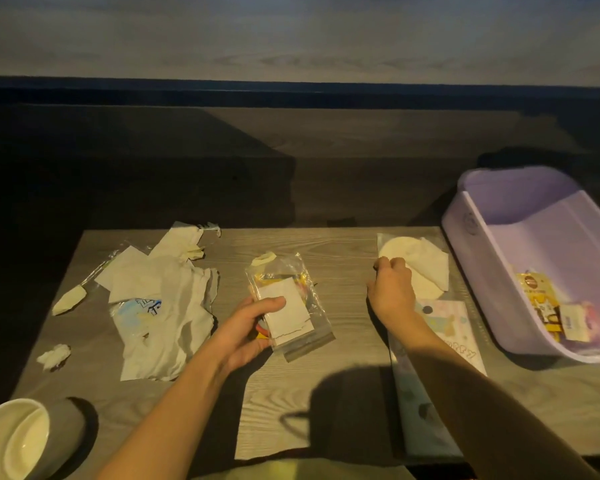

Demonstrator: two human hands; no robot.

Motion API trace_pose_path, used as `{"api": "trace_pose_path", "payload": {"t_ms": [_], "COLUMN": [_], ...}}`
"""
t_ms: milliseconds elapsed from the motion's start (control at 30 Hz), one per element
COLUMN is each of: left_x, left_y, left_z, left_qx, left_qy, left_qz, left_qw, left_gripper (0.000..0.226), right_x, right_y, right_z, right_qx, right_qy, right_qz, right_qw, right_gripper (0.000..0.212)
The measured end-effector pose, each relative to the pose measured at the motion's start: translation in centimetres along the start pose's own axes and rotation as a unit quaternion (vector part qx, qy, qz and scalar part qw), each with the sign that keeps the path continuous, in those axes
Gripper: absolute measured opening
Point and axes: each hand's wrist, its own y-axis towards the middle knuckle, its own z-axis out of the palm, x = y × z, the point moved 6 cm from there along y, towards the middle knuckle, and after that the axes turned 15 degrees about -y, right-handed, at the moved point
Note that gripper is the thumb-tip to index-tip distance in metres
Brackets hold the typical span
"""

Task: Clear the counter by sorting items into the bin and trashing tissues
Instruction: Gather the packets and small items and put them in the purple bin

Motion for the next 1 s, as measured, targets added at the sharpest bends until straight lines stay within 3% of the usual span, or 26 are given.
{"api": "trace_pose_path", "payload": {"t_ms": [200, 300, 533, 767, 1000], "left_x": [0.4, 0.4, 0.0, -0.9, -2.2], "left_y": [0.1, 0.1, -0.3, -1.0, -1.9], "left_z": [-0.9, -1.3, -1.5, -2.9, -4.9], "left_qx": [-0.006, -0.012, -0.016, -0.045, -0.064], "left_qy": [-0.019, -0.018, -0.033, -0.044, -0.066], "left_qz": [0.003, 0.003, 0.005, 0.025, 0.049], "left_qw": [1.0, 1.0, 0.999, 0.998, 0.995], "left_gripper": [0.044, 0.053, 0.046, 0.061, 0.035], "right_x": [0.7, 0.9, 3.8, 5.5, 6.0], "right_y": [-0.3, -0.8, -3.0, -5.1, -6.6], "right_z": [-0.6, -1.4, -5.1, -9.2, -10.2], "right_qx": [-0.019, -0.027, -0.049, 0.03, 0.153], "right_qy": [-0.026, 0.01, 0.14, 0.396, 0.539], "right_qz": [-0.042, -0.043, -0.077, -0.051, -0.061], "right_qw": [0.999, 0.999, 0.986, 0.916, 0.826], "right_gripper": [0.037, 0.039, 0.033, 0.022, 0.028]}}
